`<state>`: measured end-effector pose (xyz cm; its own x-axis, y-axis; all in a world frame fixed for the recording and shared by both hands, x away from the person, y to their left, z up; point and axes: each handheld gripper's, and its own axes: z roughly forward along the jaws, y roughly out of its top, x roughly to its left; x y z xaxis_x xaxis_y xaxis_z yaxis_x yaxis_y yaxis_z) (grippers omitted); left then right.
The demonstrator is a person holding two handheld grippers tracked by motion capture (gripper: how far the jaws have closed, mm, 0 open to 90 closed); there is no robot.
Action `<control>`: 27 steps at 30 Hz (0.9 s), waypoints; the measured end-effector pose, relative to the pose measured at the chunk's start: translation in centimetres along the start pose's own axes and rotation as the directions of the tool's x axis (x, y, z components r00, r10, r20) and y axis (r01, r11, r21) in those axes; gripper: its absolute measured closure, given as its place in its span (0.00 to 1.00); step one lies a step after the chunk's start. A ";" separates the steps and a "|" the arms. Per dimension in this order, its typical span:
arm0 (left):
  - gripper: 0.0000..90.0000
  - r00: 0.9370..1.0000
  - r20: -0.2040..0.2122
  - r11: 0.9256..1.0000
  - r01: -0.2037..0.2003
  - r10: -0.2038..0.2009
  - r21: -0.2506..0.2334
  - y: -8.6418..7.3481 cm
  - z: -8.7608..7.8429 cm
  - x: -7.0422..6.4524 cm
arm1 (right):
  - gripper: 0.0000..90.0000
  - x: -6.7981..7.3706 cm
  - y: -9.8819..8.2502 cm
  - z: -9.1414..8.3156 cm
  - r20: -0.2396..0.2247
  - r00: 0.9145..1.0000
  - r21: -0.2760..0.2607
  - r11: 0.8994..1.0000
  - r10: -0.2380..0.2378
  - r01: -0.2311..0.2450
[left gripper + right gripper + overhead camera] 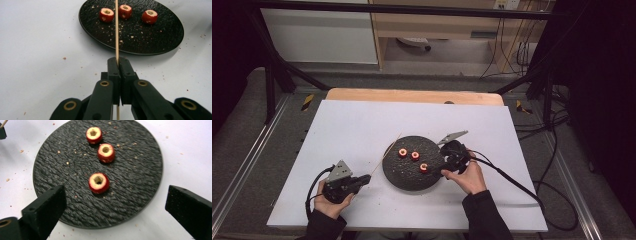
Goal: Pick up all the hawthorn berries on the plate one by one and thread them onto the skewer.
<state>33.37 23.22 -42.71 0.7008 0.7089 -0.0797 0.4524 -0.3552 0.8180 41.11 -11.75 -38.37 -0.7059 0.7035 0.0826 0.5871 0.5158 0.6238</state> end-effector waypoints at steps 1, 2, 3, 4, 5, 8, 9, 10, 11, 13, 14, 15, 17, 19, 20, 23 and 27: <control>0.98 1.000 0.001 1.000 0.000 0.000 0.002 0.0 0.0 0.0 | 0.07 0.1 0.3 0.2 0.000 1.000 0.015 1.000 -0.002 0.002; 0.98 1.000 0.001 1.000 -0.001 0.001 0.003 0.0 0.0 0.0 | 0.08 0.2 0.7 0.5 -0.001 1.000 0.028 1.000 -0.010 0.010; 0.98 1.000 0.002 1.000 -0.001 0.001 0.005 0.0 0.0 0.0 | 0.08 0.2 0.7 0.5 -0.001 1.000 0.028 1.000 -0.010 0.010; 0.98 1.000 0.002 1.000 -0.002 0.002 0.005 0.0 0.0 0.0 | 0.10 0.3 1.2 0.9 -0.012 1.000 0.050 0.999 -0.011 0.011; 0.98 1.000 0.001 1.000 -0.002 0.002 0.006 0.0 0.1 0.0 | 0.12 0.3 1.3 1.0 -0.015 1.000 0.060 0.998 -0.015 0.016; 0.98 1.000 0.000 1.000 -0.002 0.002 0.007 0.0 0.1 0.0 | 0.16 0.6 1.8 1.8 -0.023 0.999 0.102 0.995 -0.023 0.025; 0.98 1.000 0.000 1.000 -0.002 0.002 0.007 0.0 0.1 0.0 | 0.17 0.6 1.9 2.0 -0.022 0.999 0.112 0.993 -0.029 0.031; 0.98 1.000 0.000 1.000 -0.003 0.003 0.008 0.0 0.1 0.0 | 0.18 0.7 2.1 2.3 -0.023 0.999 0.130 0.991 -0.041 0.044; 0.98 1.000 0.000 1.000 -0.003 0.003 0.007 0.0 0.1 0.0 | 0.20 0.7 2.1 2.4 -0.023 0.999 0.139 0.989 -0.047 0.050; 0.98 1.000 -0.001 1.000 -0.003 0.003 0.009 0.0 0.1 0.0 | 0.23 0.9 2.3 2.9 -0.034 0.998 0.156 0.986 -0.057 0.062; 0.98 1.000 -0.002 1.000 -0.005 0.005 0.012 0.0 0.1 0.0 | 0.23 0.9 2.3 2.9 -0.034 0.998 0.156 0.986 -0.057 0.062; 0.98 1.000 0.000 1.000 -0.008 0.008 0.013 0.0 0.2 0.0 | 0.26 0.9 2.5 3.3 -0.041 0.997 0.176 0.982 -0.059 0.065; 0.98 1.000 0.000 1.000 -0.009 0.009 0.013 0.0 0.2 -0.1 | 0.29 0.9 2.7 3.6 -0.042 0.997 0.192 0.979 -0.057 0.064; 0.98 1.000 0.000 1.000 -0.008 0.008 0.015 0.0 0.2 0.0 | 0.33 0.8 2.9 4.0 -0.049 0.997 0.201 0.977 -0.062 0.070; 0.98 1.000 0.000 1.000 -0.008 0.008 0.015 0.0 0.2 0.0 | 0.33 0.8 2.9 4.0 -0.049 0.997 0.201 0.977 -0.062 0.070; 0.98 1.000 0.000 1.000 -0.007 0.007 0.015 0.0 0.2 0.0 | 0.40 1.0 3.3 4.4 -0.060 0.997 0.222 0.973 -0.055 0.068; 0.98 1.000 0.001 1.000 -0.008 0.008 0.017 0.0 0.2 0.0 | 0.46 0.9 3.3 4.8 -0.073 0.996 0.235 0.970 -0.046 0.062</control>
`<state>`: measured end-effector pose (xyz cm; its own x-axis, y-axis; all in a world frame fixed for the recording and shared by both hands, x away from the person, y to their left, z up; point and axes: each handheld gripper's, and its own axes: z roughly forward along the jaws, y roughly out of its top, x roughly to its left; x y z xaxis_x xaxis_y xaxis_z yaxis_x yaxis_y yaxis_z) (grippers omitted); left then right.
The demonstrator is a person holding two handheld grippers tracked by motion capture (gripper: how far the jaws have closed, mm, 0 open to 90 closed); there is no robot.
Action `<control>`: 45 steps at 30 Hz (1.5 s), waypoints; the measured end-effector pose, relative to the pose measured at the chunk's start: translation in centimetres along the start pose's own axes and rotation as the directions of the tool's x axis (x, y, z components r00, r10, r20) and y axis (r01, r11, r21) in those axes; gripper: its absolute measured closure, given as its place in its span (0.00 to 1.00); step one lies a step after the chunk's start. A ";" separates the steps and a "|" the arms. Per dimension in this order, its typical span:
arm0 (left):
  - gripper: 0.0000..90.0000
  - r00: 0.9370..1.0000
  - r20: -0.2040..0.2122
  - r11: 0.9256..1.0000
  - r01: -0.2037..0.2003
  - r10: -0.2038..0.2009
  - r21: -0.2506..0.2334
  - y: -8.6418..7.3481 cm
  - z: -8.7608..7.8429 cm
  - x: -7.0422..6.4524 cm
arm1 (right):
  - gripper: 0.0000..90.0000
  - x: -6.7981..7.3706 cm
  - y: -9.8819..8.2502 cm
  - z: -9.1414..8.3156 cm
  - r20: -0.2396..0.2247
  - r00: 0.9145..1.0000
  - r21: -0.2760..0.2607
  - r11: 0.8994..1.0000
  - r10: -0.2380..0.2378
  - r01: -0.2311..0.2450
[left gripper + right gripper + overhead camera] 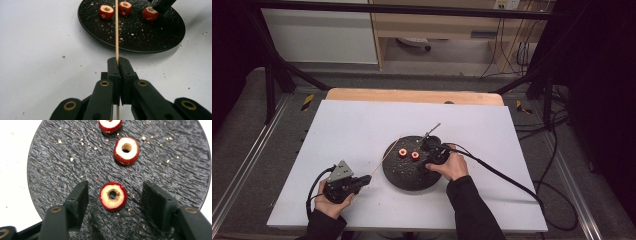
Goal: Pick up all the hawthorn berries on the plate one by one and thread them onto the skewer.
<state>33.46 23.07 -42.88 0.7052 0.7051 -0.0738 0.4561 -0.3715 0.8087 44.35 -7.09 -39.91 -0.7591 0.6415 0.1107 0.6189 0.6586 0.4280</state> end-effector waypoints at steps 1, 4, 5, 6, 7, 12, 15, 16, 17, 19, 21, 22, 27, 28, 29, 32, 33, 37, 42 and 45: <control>0.98 1.000 0.000 1.000 0.000 0.000 0.000 0.0 0.0 0.0 | 0.49 -0.1 0.0 0.2 -0.004 1.000 0.014 1.000 0.004 -0.003; 0.98 1.000 0.001 1.000 0.002 -0.002 0.001 0.0 0.0 0.0 | 0.52 -0.1 0.1 0.4 -0.013 1.000 0.022 1.000 0.005 -0.004; 0.98 1.000 0.001 1.000 0.002 -0.002 0.001 0.0 0.0 0.0 | 0.53 -0.2 0.1 0.5 -0.014 1.000 0.030 1.000 0.002 -0.001; 0.98 1.000 0.001 1.000 0.001 -0.001 0.001 0.0 0.0 0.1 | 0.55 -0.2 0.1 0.6 -0.017 1.000 0.037 0.999 0.001 0.000; 0.98 1.000 0.001 1.000 0.002 -0.002 0.001 0.0 0.0 0.1 | 0.56 -0.2 0.1 0.7 -0.025 1.000 0.037 0.999 0.007 -0.006; 0.98 1.000 0.001 1.000 0.001 -0.001 0.002 0.0 -0.1 0.1 | 0.60 -0.3 0.2 0.9 -0.032 0.999 0.050 0.999 0.011 -0.009; 0.98 1.000 0.000 1.000 0.000 0.000 0.002 0.0 -0.1 0.1 | 0.63 -0.3 0.2 1.1 -0.035 0.999 0.055 0.998 0.009 -0.007; 0.98 1.000 -0.001 1.000 0.000 0.000 0.003 0.0 0.0 0.0 | 0.64 -0.3 0.1 1.1 -0.035 0.999 0.058 0.998 0.008 -0.006; 0.98 1.000 -0.001 1.000 0.000 0.000 0.003 0.0 0.0 0.0 | 0.64 -0.3 0.1 1.1 -0.035 0.999 0.058 0.998 0.008 -0.006; 0.98 1.000 -0.001 1.000 -0.001 0.001 0.003 0.0 0.0 0.0 | 0.66 -0.4 0.2 1.2 -0.033 0.999 0.068 0.998 0.006 -0.004; 0.98 1.000 -0.001 1.000 -0.001 0.001 0.003 0.0 0.0 0.1 | 0.66 -0.4 0.2 1.2 -0.039 0.999 0.067 0.998 0.014 -0.011; 0.98 1.000 -0.001 1.000 -0.001 0.001 0.004 0.0 0.0 0.0 | 0.67 -0.5 0.2 1.2 -0.040 0.999 0.072 0.997 0.019 -0.016; 0.98 1.000 0.000 1.000 -0.003 0.003 0.008 0.0 0.0 0.0 | 0.67 -0.5 0.2 1.2 -0.046 0.999 0.077 0.997 0.023 -0.020; 0.98 1.000 -0.001 1.000 -0.003 0.003 0.009 0.0 0.0 0.0 | 0.67 -0.6 0.3 1.2 -0.047 0.998 0.083 0.996 0.032 -0.028; 0.98 1.000 -0.001 1.000 -0.002 0.002 0.008 0.0 0.0 0.0 | 0.67 -0.6 0.3 1.2 -0.047 0.998 0.084 0.996 0.030 -0.026; 0.98 1.000 -0.002 1.000 -0.001 0.001 0.007 0.0 0.0 0.1 | 0.67 -0.6 0.3 1.2 -0.048 0.998 0.086 0.996 0.032 -0.028; 0.98 1.000 -0.002 1.000 -0.001 0.001 0.006 0.0 0.0 0.1 | 0.67 -0.6 0.3 1.1 -0.049 0.998 0.083 0.996 0.035 -0.030; 0.98 1.000 -0.002 1.000 -0.002 0.002 0.006 0.0 0.0 0.0 | 0.67 -0.6 0.3 0.8 -0.048 0.998 0.074 0.997 0.037 -0.034; 0.98 1.000 -0.003 1.000 -0.003 0.003 0.005 0.0 0.0 0.0 | 0.68 -0.6 0.3 0.0 -0.045 0.998 0.047 0.998 0.042 -0.040; 0.98 1.000 -0.004 1.000 -0.003 0.003 0.003 0.0 0.0 0.0 | 0.68 -0.7 0.3 -0.3 -0.040 0.998 0.029 0.999 0.043 -0.042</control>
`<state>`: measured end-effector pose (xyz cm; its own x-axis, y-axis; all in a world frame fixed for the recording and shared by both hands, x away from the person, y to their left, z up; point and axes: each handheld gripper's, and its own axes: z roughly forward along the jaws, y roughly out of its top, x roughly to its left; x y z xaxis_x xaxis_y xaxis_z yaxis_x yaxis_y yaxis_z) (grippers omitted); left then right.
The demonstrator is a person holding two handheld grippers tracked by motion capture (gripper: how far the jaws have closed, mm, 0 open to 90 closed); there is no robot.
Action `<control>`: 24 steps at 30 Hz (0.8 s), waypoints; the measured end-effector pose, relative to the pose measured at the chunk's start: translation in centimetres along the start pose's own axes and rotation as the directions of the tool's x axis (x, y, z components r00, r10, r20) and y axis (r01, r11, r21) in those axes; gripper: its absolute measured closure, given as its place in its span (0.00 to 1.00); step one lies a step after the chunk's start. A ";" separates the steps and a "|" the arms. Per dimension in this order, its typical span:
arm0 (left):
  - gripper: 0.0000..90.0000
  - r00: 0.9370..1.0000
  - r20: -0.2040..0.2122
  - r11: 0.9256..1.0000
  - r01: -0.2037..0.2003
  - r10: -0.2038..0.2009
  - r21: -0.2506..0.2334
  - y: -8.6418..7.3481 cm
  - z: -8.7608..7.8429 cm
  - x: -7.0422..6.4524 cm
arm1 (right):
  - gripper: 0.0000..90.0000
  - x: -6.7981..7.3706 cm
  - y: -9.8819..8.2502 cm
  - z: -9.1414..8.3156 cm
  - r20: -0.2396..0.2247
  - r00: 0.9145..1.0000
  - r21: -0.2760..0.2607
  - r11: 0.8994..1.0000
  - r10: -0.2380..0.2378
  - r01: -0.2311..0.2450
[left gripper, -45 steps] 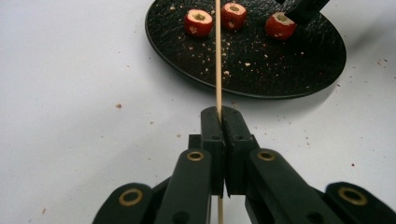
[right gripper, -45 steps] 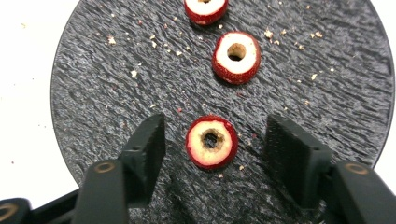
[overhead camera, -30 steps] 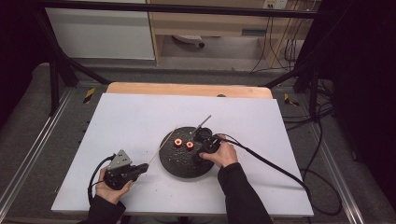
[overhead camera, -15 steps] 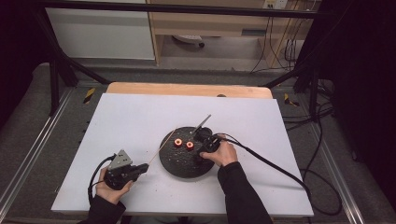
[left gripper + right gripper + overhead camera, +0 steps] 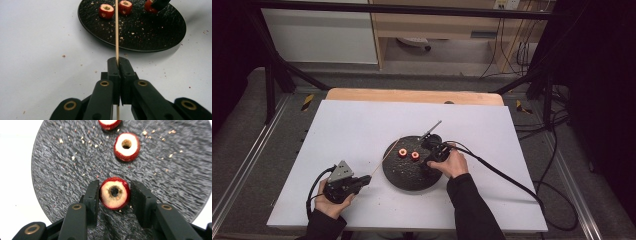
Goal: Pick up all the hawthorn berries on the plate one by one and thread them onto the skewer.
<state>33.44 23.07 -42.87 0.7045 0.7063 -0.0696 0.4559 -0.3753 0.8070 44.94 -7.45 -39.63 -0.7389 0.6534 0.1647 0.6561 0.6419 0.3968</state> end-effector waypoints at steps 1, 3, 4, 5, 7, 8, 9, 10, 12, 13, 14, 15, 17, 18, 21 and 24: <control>0.98 1.000 -0.001 1.000 0.000 0.000 -0.001 0.0 0.0 0.0 | 0.68 0.0 0.0 -0.1 -0.001 1.000 -0.005 1.000 0.008 -0.008; 0.98 1.000 -0.001 1.000 0.003 -0.003 -0.002 0.0 0.0 0.0 | 0.68 0.0 -0.1 -0.6 -0.001 1.000 -0.023 1.000 0.016 -0.016; 0.98 1.000 0.001 1.000 0.005 -0.005 -0.003 0.0 0.0 0.0 | 0.68 0.1 -0.1 -0.7 0.001 1.000 -0.027 0.999 0.021 -0.021; 0.98 1.000 0.002 1.000 0.002 -0.002 0.000 0.0 0.1 -0.1 | 0.68 0.1 -0.1 -0.7 0.001 1.000 -0.027 0.999 0.021 -0.021; 0.98 1.000 -0.001 1.000 0.002 -0.002 -0.004 0.0 0.0 -0.1 | 0.68 0.3 -0.3 -1.2 0.000 1.000 -0.075 0.997 0.023 -0.023; 0.98 1.000 -0.001 1.000 0.004 -0.004 -0.008 0.0 0.0 -0.1 | 0.68 0.4 -0.4 -1.3 -0.003 1.000 -0.084 0.996 0.029 -0.029; 0.98 1.000 -0.001 1.000 0.005 -0.005 -0.011 0.0 0.0 -0.1 | 0.68 0.5 -0.5 -1.4 -0.008 0.999 -0.101 0.994 0.036 -0.037; 0.98 1.000 -0.003 1.000 0.005 -0.005 -0.013 0.0 -0.1 -0.1 | 0.68 0.6 -0.6 -1.5 -0.012 0.999 -0.124 0.992 0.036 -0.038; 0.98 1.000 -0.007 1.000 0.008 -0.008 -0.017 0.0 -0.2 -0.1 | 0.68 0.8 -0.7 -1.6 -0.022 0.999 -0.148 0.988 0.044 -0.047; 0.98 1.000 -0.008 1.000 0.008 -0.008 -0.019 0.0 -0.2 -0.1 | 0.68 1.0 -1.0 -1.8 -0.028 0.998 -0.183 0.982 0.052 -0.056; 0.98 1.000 -0.008 1.000 0.008 -0.009 -0.019 0.0 -0.2 -0.1 | 0.68 1.0 -1.2 -1.9 -0.030 0.998 -0.197 0.979 0.055 -0.060; 0.98 1.000 -0.009 1.000 0.008 -0.009 -0.020 0.0 -0.2 -0.1 | 0.68 1.0 -1.2 -1.9 -0.030 0.998 -0.197 0.979 0.055 -0.060; 0.98 1.000 -0.009 1.000 0.008 -0.008 -0.021 0.0 -0.2 -0.2 | 0.68 1.1 -1.7 -2.1 -0.044 0.997 -0.259 0.963 0.066 -0.075; 0.98 1.000 -0.010 1.000 0.006 -0.007 -0.022 0.1 -0.1 -0.2 | 0.68 1.1 -1.9 -2.1 -0.048 0.996 -0.281 0.956 0.069 -0.080; 0.98 1.000 -0.013 1.000 0.007 -0.008 -0.023 0.1 -0.1 -0.2 | 0.68 1.2 -2.3 -2.1 -0.051 0.996 -0.331 0.939 0.079 -0.091; 0.98 1.000 -0.013 1.000 0.008 -0.008 -0.023 0.1 -0.1 -0.3 | 0.68 1.2 -2.6 -2.0 -0.071 0.994 -0.364 0.926 0.081 -0.102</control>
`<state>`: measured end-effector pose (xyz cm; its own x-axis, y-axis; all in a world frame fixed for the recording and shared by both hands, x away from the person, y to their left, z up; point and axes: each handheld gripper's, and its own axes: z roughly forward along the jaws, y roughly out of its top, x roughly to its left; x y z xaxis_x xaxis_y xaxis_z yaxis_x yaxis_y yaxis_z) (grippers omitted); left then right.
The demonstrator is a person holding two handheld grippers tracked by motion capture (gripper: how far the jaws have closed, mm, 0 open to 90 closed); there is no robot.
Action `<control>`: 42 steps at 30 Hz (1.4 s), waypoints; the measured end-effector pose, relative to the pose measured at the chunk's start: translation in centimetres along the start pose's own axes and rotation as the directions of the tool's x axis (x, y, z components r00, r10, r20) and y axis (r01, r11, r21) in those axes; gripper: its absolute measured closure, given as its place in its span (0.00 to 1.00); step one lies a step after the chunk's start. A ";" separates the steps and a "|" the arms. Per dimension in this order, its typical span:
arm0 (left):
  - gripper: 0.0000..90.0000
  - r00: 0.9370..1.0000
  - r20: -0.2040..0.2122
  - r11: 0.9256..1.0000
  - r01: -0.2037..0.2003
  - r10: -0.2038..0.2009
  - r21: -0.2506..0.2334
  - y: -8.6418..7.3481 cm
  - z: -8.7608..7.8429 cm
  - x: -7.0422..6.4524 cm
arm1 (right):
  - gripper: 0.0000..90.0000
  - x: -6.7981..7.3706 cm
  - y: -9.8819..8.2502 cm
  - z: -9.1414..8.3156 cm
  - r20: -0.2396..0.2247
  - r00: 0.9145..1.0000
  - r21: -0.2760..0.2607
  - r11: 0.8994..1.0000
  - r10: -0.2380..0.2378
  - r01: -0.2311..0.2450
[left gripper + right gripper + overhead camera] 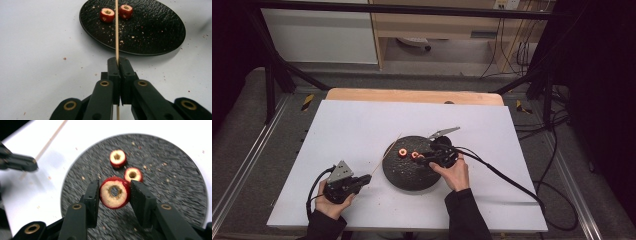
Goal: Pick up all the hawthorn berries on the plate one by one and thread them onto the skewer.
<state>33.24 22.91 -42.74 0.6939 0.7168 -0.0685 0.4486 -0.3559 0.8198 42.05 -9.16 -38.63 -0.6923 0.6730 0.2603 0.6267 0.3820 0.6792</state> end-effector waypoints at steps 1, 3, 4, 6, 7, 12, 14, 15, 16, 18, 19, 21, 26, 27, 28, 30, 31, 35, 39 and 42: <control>0.98 1.000 -0.001 1.000 -0.001 0.001 -0.002 0.0 0.0 0.0 | 0.68 0.1 -0.3 0.0 -0.014 1.000 -0.050 0.999 0.020 -0.021; 0.98 1.000 -0.002 1.000 -0.002 0.002 -0.001 0.0 0.0 -0.1 | 0.68 0.1 -0.5 0.0 -0.026 0.999 -0.088 0.996 0.025 -0.027; 0.98 1.000 -0.001 1.000 -0.001 0.001 -0.002 0.0 0.0 -0.1 | 0.68 0.1 -0.5 0.0 -0.026 0.999 -0.088 0.996 0.025 -0.027; 0.98 1.000 0.000 1.000 -0.001 0.001 -0.003 0.0 0.1 -0.2 | 0.68 0.3 -1.0 0.2 -0.056 0.997 -0.147 0.988 0.050 -0.058; 0.98 1.000 0.000 1.000 -0.001 0.001 -0.004 0.0 0.1 -0.2 | 0.68 0.3 -1.1 0.2 -0.057 0.997 -0.158 0.986 0.052 -0.061; 0.98 1.000 -0.004 1.000 0.004 -0.004 -0.010 0.0 0.1 -0.3 | 0.68 0.4 -1.5 0.4 -0.071 0.995 -0.210 0.974 0.069 -0.083; 0.98 1.000 -0.005 1.000 0.005 -0.005 -0.012 0.0 0.1 -0.4 | 0.68 0.6 -1.7 0.4 -0.073 0.995 -0.237 0.967 0.072 -0.088; 0.98 1.000 -0.005 1.000 0.005 -0.005 -0.012 0.0 0.2 -0.4 | 0.68 0.6 -1.8 0.3 -0.080 0.994 -0.246 0.965 0.079 -0.097; 0.98 1.000 -0.004 1.000 0.006 -0.006 -0.012 0.0 0.2 -0.4 | 0.68 0.7 -2.0 0.3 -0.087 0.993 -0.268 0.958 0.084 -0.104; 0.98 1.000 -0.003 1.000 0.010 -0.010 -0.014 0.0 0.2 -0.5 | 0.68 0.7 -2.3 0.1 -0.100 0.990 -0.300 0.946 0.098 -0.124; 0.98 1.000 -0.005 1.000 0.013 -0.013 -0.014 0.0 0.3 -0.5 | 0.68 0.8 -2.5 0.1 -0.108 0.988 -0.315 0.939 0.107 -0.136; 0.98 1.000 -0.006 1.000 0.017 -0.017 -0.014 0.0 0.4 -0.6 | 0.68 0.8 -2.8 0.2 -0.117 0.985 -0.336 0.928 0.127 -0.159; 0.98 1.000 -0.006 1.000 0.017 -0.017 -0.014 0.0 0.5 -0.8 | 0.68 0.8 -3.3 0.5 -0.138 0.978 -0.370 0.908 0.154 -0.195; 0.98 1.000 -0.006 1.000 0.019 -0.019 -0.016 0.0 0.5 -0.9 | 0.68 0.7 -3.5 0.4 -0.148 0.974 -0.393 0.894 0.171 -0.217; 0.98 1.000 -0.007 1.000 0.018 -0.019 -0.016 0.0 0.5 -0.9 | 0.68 0.7 -3.5 0.4 -0.148 0.974 -0.393 0.894 0.171 -0.217; 0.98 1.000 -0.009 1.000 0.023 -0.023 -0.017 0.0 0.6 -1.0 | 0.68 0.7 -3.6 0.3 -0.148 0.972 -0.414 0.882 0.180 -0.226; 0.98 1.000 -0.009 0.999 0.027 -0.028 -0.018 0.0 0.7 -1.1 | 0.68 0.7 -3.6 0.3 -0.152 0.970 -0.433 0.869 0.191 -0.240; 0.98 1.000 -0.009 0.999 0.029 -0.029 -0.020 0.1 0.8 -1.3 | 0.68 0.8 -3.6 0.3 -0.157 0.965 -0.461 0.849 0.210 -0.259; 0.98 0.999 -0.015 0.999 0.033 -0.033 -0.023 0.1 0.8 -1.4 | 0.68 0.7 -3.6 0.5 -0.162 0.960 -0.485 0.829 0.227 -0.278; 0.98 0.999 -0.016 0.999 0.034 -0.035 -0.025 0.1 0.9 -1.4 | 0.68 0.7 -3.5 0.5 -0.156 0.959 -0.501 0.818 0.237 -0.284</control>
<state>32.77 21.33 -43.05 0.6690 0.7381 -0.0878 0.4576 -0.3159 0.8311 39.55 -9.70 -41.16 -0.5710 0.6372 0.5176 0.5298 -0.1956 0.8253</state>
